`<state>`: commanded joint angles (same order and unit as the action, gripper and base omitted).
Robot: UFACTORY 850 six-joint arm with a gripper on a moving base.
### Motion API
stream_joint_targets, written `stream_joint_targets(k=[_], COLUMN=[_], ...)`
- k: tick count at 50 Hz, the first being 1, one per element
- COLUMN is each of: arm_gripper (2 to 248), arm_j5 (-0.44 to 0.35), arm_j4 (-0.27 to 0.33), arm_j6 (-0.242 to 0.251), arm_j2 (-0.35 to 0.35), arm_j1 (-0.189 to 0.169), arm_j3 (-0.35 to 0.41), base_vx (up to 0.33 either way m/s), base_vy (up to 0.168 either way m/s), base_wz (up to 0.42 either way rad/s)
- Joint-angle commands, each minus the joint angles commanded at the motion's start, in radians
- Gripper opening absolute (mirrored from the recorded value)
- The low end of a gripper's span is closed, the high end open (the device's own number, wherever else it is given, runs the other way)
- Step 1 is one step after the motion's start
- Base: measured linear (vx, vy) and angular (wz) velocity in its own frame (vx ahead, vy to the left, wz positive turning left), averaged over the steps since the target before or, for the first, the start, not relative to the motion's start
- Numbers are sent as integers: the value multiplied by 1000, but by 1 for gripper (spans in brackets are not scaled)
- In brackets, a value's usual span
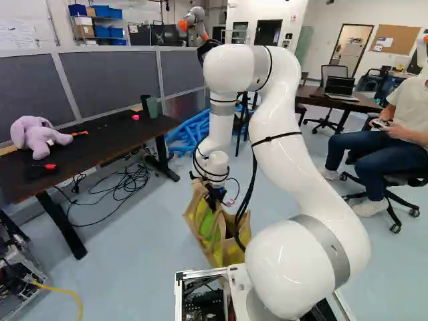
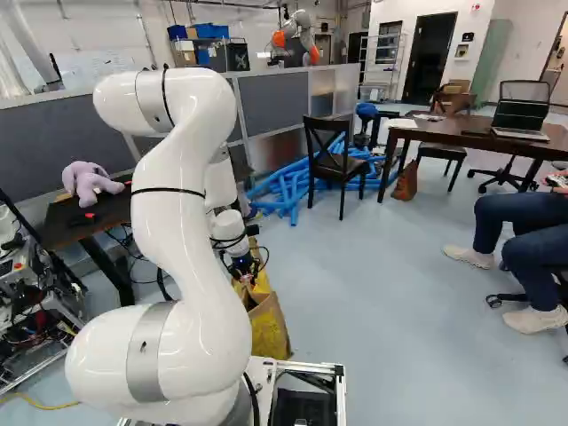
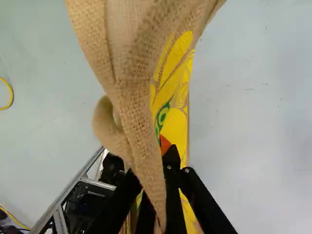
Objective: Pick up the bag on the ground and place it on the table
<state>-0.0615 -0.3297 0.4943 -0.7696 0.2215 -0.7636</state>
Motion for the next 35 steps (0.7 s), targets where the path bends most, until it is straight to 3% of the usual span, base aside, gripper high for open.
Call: stream_joint_targets(k=[35], arm_gripper=[21], arm_j5=[94], arm_j4=[0], arm_j6=[0], arm_j2=[156], arm_j1=[-27], arm_j3=[75], base_vx=[0], base_vy=[0], base_wz=[0])
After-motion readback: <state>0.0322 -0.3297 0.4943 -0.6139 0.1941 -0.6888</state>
